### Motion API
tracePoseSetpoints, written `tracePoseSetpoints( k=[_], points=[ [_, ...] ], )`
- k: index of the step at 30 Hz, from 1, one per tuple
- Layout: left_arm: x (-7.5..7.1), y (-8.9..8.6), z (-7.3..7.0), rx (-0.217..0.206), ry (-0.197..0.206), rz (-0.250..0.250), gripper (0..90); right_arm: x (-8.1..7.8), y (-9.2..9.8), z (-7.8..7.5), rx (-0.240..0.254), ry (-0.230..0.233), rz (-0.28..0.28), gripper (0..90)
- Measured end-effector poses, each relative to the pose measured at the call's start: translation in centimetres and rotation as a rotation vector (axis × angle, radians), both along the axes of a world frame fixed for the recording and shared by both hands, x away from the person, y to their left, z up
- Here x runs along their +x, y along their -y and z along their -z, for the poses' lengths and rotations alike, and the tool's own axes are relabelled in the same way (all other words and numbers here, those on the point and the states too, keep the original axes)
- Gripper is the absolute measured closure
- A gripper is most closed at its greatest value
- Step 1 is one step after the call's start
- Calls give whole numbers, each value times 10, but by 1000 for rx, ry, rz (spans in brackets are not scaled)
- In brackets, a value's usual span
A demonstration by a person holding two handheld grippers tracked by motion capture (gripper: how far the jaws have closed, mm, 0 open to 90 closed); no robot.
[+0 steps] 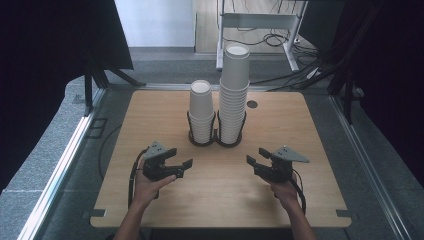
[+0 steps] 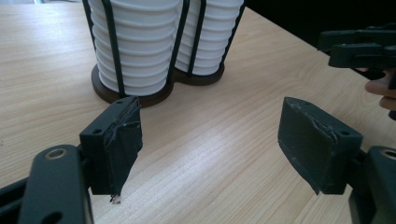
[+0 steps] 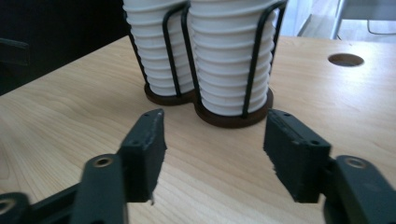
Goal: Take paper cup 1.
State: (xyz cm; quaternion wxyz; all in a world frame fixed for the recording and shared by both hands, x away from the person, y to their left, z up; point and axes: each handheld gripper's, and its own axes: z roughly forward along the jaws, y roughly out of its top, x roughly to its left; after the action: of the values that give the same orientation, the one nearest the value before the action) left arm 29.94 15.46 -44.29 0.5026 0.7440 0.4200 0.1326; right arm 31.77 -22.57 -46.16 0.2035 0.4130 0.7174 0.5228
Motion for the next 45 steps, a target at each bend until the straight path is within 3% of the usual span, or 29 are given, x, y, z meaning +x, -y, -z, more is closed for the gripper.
tracePoseSetpoints(
  k=[4,7,12,18,19,26,29,30,35,39,45],
  points=[
    [1,0,0,0,7,-2,222,3,-4,-3,-7,18,-28,503],
    [3,1,-2,-14,5,6,218,7,-8,-5,-29,22,-47,535],
    [10,4,-14,8,27,11,213,15,-15,-9,-46,22,-71,559],
    [18,5,-21,33,45,4,210,23,-32,-16,-53,34,-126,615],
    [19,5,-21,32,43,7,210,26,-40,-17,-67,26,-162,641],
    [24,7,-25,12,48,15,210,36,-57,-17,-108,27,-183,713],
    [29,9,-27,38,49,10,209,41,-61,-19,-97,22,-178,766],
    [33,10,-30,28,46,18,209,45,-64,-22,-77,14,-173,802],
    [39,14,-34,26,54,13,209,50,-73,-28,-69,25,-190,859],
    [41,14,-37,21,64,7,210,52,-79,-29,-81,35,-205,886],
    [49,17,-41,29,67,6,213,56,-85,-23,-60,29,-210,897]
  ],
)
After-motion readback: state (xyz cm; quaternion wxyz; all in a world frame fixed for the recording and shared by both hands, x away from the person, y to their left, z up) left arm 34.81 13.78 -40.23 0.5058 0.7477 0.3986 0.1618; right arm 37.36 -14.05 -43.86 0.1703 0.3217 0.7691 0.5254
